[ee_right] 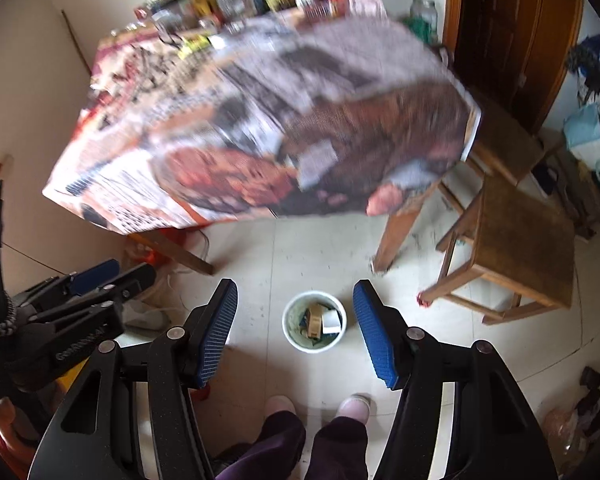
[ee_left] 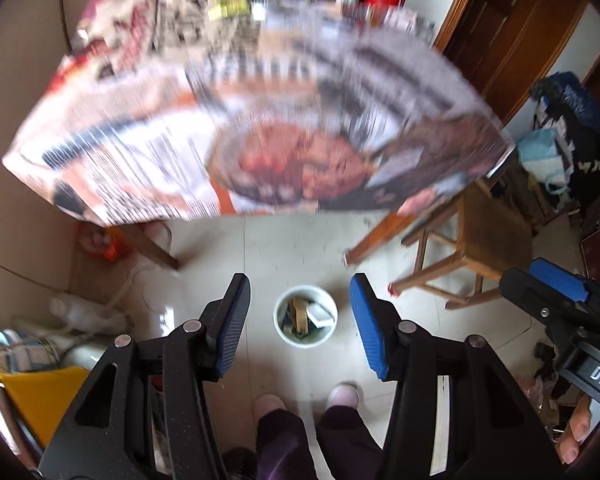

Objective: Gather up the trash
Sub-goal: 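Move both grippers back up toward the table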

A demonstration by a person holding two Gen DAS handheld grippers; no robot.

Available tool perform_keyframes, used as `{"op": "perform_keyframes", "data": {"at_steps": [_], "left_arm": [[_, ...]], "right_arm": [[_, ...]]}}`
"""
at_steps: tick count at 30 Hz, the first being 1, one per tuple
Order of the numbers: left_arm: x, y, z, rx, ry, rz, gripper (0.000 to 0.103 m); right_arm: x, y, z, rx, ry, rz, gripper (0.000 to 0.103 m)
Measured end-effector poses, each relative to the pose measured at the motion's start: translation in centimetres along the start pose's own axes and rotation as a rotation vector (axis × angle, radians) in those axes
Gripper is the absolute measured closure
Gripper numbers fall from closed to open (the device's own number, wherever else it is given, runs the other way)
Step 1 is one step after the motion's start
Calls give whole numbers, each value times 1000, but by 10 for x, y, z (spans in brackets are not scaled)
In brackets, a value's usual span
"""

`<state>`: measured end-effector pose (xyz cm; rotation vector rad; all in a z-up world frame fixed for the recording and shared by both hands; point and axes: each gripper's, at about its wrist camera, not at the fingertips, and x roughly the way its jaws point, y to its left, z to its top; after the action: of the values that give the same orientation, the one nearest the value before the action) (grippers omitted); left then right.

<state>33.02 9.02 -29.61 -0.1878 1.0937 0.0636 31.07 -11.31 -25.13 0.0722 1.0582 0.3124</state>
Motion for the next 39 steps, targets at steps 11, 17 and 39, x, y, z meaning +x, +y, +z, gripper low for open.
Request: {"op": "perform_keyframes", "data": {"at_steps": [11,17,39], "left_arm": [[-140,9,23,80,-198,-28,52],[-191,14,27,96,-297,-68,42],[-206,14,101,71,-459,-24,11]], "right_arm": [[-104,52,24,-17,-186,-15,46],[-142,73,23,-26,-272,-33,39],[-155,66,96,-56,-441,-22,20]]}}
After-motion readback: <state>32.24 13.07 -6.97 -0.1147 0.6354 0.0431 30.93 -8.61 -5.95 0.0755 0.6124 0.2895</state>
